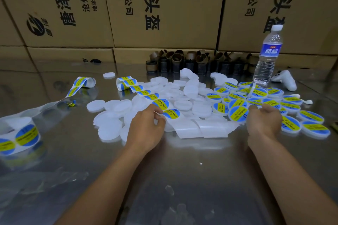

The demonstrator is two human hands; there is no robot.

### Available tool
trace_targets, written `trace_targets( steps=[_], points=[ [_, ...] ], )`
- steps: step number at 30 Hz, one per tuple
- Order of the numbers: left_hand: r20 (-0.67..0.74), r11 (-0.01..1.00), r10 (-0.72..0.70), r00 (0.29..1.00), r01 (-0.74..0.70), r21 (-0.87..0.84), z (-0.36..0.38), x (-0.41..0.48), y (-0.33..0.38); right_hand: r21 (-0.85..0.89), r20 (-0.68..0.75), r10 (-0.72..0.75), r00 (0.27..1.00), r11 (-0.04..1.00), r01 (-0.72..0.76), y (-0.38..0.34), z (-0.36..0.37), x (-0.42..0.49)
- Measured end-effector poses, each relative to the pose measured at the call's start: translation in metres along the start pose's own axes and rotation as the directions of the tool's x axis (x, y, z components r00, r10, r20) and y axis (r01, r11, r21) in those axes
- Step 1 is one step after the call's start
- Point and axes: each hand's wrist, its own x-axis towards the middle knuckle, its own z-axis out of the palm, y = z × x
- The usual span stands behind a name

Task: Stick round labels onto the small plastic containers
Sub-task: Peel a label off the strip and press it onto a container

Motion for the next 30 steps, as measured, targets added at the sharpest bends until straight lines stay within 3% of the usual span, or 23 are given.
trace_targets(
  steps=[4,8,14,19,27,30],
  points=[
    [0.058,0.996,-0.039,0.998,0.034,0.089,0.002,0.0,0.002,-0.069,0.059,-0.237,0.97,0.968,0.241,-0.001,0.003,-0.013],
    [0.074,0.997,-0.07,0.995,0.068,0.026,0.003,0.0,0.002,-0.064,0.136,-0.373,0.918,0.921,0.383,-0.001,0.006,-0.022],
    [0.081,0.992,-0.097,0.992,0.103,-0.073,0.004,0.002,0.004,-0.064,0.15,-0.412,0.899,0.903,0.424,-0.001,0.006,-0.025],
    [0.174,0.995,-0.044,0.984,0.059,-0.08,0.007,0.0,0.005,-0.089,0.165,-0.427,0.889,0.891,0.445,0.0,0.007,-0.027],
    [0.169,0.997,0.016,0.985,-0.003,-0.081,0.01,-0.001,0.004,-0.097,0.187,-0.446,0.875,0.878,0.468,0.0,0.008,-0.029],
    [0.174,0.994,0.043,0.984,-0.025,-0.107,0.011,-0.002,0.004,-0.086,0.243,-0.516,0.821,0.832,0.548,-0.001,0.009,-0.037]
  ],
)
